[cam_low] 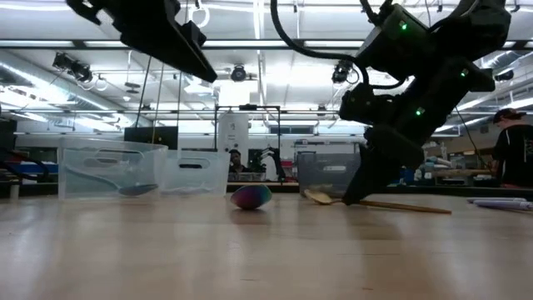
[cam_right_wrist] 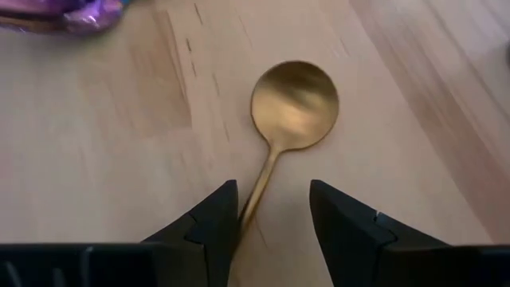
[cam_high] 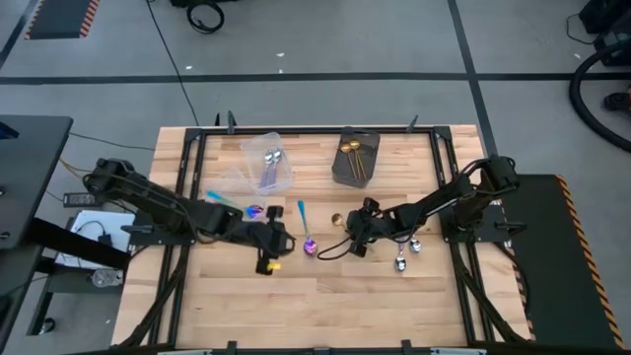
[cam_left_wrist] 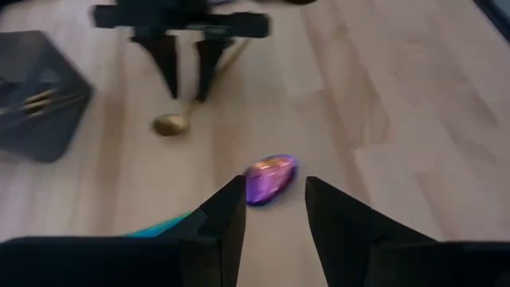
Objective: Sort silverware by color (type)
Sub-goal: Put the gold spoon into the black bin
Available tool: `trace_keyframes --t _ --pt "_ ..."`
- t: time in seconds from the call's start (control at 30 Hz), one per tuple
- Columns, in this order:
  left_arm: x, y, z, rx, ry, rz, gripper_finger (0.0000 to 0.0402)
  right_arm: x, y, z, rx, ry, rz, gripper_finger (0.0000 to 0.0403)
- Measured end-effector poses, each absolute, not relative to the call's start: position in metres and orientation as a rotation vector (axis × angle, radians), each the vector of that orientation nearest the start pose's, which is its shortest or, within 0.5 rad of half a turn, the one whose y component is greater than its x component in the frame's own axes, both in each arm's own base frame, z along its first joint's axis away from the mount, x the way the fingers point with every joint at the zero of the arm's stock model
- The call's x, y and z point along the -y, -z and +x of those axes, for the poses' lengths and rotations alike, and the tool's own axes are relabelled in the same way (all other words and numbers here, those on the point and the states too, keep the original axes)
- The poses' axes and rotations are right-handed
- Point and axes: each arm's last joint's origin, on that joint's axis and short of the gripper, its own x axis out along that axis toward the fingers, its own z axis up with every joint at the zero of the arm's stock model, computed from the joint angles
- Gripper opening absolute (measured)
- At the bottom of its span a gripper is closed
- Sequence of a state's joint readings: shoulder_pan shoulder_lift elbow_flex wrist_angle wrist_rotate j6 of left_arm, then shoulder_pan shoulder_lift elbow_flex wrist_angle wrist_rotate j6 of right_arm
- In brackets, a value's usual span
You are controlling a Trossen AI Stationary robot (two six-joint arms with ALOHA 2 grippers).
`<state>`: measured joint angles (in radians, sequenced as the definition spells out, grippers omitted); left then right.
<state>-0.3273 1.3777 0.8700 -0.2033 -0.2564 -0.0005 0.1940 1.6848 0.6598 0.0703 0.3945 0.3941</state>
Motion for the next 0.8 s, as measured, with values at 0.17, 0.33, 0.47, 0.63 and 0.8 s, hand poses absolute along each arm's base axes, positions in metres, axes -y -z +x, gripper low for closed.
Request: trace_keyframes --t 0.17,0.33,0.47,0.63,0.8 --pt "0.100 -0.219 0.278 -0.703 0.103 0.210 0.0137 -0.044 -0.105 0.280 -0.880 0.361 0.089 0.0166" --pt "0.105 -0.206 0.283 -0.732 0.102 0.201 0.0137 -0.044 -0.098 0.283 -0.887 0.363 0.090 0.0166" --pt "0.108 -0.201 0.284 -0.739 0.112 0.222 0.0137 -0.044 -0.098 0.282 -0.884 0.365 0.107 0.0164" --pt "0.112 -0.186 0.277 -0.653 0.152 0.262 0.0137 -0.045 -0.097 0.282 -0.892 0.363 0.121 0.0143" --pt "0.108 -0.169 0.267 -0.582 0.151 0.243 0.0137 -0.045 -0.096 0.281 -0.897 0.370 0.136 0.0092"
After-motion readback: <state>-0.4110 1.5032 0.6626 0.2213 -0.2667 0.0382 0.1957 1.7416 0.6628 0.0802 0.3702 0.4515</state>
